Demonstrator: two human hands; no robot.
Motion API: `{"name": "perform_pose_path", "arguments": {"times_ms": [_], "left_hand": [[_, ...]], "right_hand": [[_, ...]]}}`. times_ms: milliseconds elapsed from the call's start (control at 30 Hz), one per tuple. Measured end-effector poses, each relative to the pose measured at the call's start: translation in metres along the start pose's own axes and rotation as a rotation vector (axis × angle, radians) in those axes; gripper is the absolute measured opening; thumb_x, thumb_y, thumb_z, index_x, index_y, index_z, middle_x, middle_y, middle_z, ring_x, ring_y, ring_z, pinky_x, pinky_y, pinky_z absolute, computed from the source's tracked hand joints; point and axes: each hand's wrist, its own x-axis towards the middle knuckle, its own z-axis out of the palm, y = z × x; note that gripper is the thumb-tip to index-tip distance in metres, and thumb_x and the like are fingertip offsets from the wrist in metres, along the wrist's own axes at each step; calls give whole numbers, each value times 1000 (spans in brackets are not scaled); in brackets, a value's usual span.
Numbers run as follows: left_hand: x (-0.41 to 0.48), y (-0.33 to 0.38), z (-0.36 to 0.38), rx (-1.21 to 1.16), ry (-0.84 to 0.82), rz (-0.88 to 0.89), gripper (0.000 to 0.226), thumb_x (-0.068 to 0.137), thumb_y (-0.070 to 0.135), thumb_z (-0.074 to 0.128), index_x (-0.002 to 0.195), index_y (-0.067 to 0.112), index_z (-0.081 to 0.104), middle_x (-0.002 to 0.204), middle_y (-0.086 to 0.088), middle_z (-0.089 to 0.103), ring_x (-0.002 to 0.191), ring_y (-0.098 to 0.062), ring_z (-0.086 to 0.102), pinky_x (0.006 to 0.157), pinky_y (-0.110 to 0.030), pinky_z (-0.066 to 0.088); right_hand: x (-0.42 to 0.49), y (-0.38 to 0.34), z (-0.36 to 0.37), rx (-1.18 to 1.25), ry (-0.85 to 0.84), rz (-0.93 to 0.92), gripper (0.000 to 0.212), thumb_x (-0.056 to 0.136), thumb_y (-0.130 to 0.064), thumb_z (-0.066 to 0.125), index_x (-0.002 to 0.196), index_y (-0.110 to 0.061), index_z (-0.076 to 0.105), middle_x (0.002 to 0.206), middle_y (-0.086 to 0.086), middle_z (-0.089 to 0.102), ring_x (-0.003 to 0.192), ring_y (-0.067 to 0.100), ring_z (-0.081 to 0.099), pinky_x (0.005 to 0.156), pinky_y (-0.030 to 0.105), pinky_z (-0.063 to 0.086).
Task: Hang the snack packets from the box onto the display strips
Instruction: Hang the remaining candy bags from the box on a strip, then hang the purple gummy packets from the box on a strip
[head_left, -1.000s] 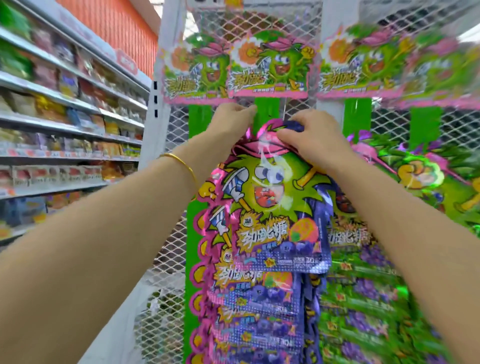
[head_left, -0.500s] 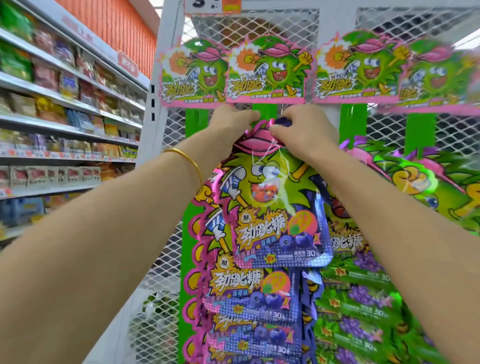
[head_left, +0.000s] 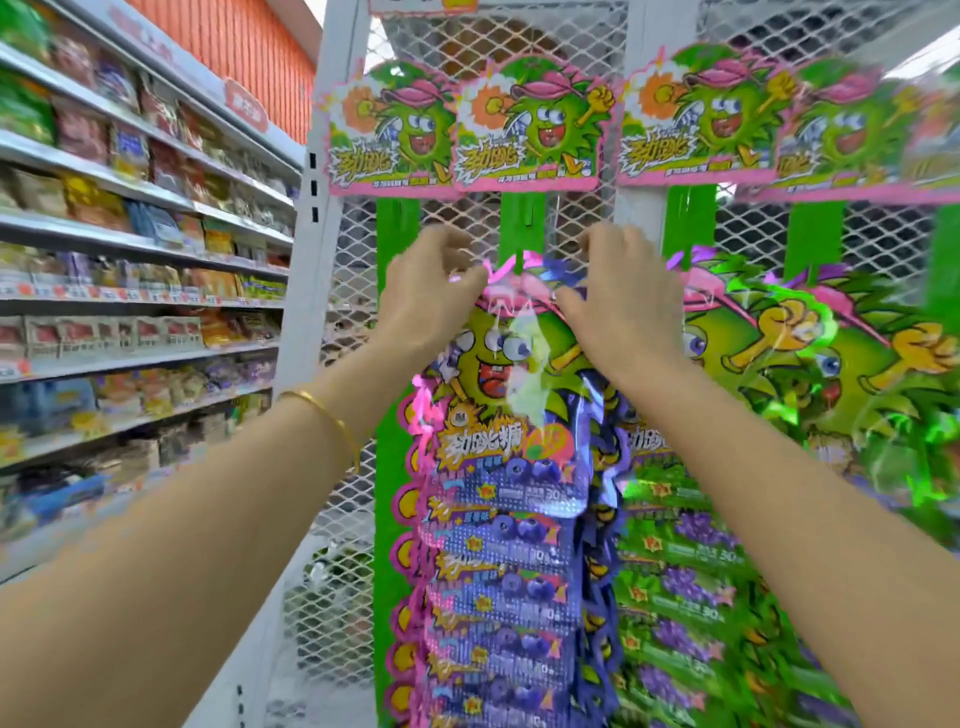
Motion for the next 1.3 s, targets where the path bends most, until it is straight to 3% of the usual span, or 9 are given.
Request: {"name": "perform_pose_path", "arguments": {"times_ms": [100,200,300,433,533,800,1000,1133,1300], "left_hand": [[-66,-29,-15,-44,37,20,28,87,13,59,114,10,55,98,3,60,89,-5,56,83,-17,44],[-153,-71,-25,-16,-81,-97,24,87,9,59,111,11,57,97,4,61,89,-5,57,76,-9,41],[-256,-118,-36,28,-262,-287,23,86,2,56,106,14,57,92,5,61,82,6,57,73,-15,45],[-390,-179,-54,55,-426,-562,25,87,5,56,106,20,55,97,2,61,81,9,56,67,-6,41],[-439,-215,-61,162,-542,-691,24,87,6,56,111,12,59,100,-2,62,94,-11,60,80,-15,44],[-407,-267,-50,278,-750,-706,29,86,9,55,115,9,59,111,-10,65,104,-24,58,94,-33,44],[-403,-285,-37,212,-756,-753,30,85,6,53,113,11,60,110,-8,64,103,-20,60,95,-33,46],[-406,-288,-33,201,-798,-772,30,86,6,52,116,11,58,112,-7,63,105,-20,58,94,-33,46],[-415,-287,-33,257,-909,-726,32,88,8,51,119,10,56,114,-6,62,107,-23,56,95,-36,45]], "right_hand": [[-56,-13,-9,170,103,-133,30,84,-18,56,112,-8,51,111,14,52,103,35,50,83,44,39],[-152,-39,-6,488,-65,-209,26,82,-17,53,107,-12,55,102,7,54,91,26,56,73,39,43],[-269,-58,20,476,-451,-249,24,85,-22,50,109,-19,55,104,4,55,85,26,60,63,38,48],[-422,-52,76,450,-997,-106,32,90,-24,50,120,-19,53,117,2,56,101,26,59,78,36,46],[-504,-35,123,366,-1365,52,29,89,-21,54,118,-19,52,111,0,57,103,22,55,84,31,41],[-639,-67,219,305,-1824,435,12,87,-21,61,88,-10,55,95,19,60,100,28,56,73,33,41],[-692,-90,233,197,-1880,929,42,94,-18,50,130,1,39,135,15,49,123,28,48,94,29,39],[-701,-90,231,140,-1852,1059,12,81,-17,63,87,-7,58,120,16,61,95,24,60,82,35,50],[-684,-81,223,201,-1769,714,26,84,-22,60,63,-19,45,84,6,56,87,23,57,71,27,40]]}}
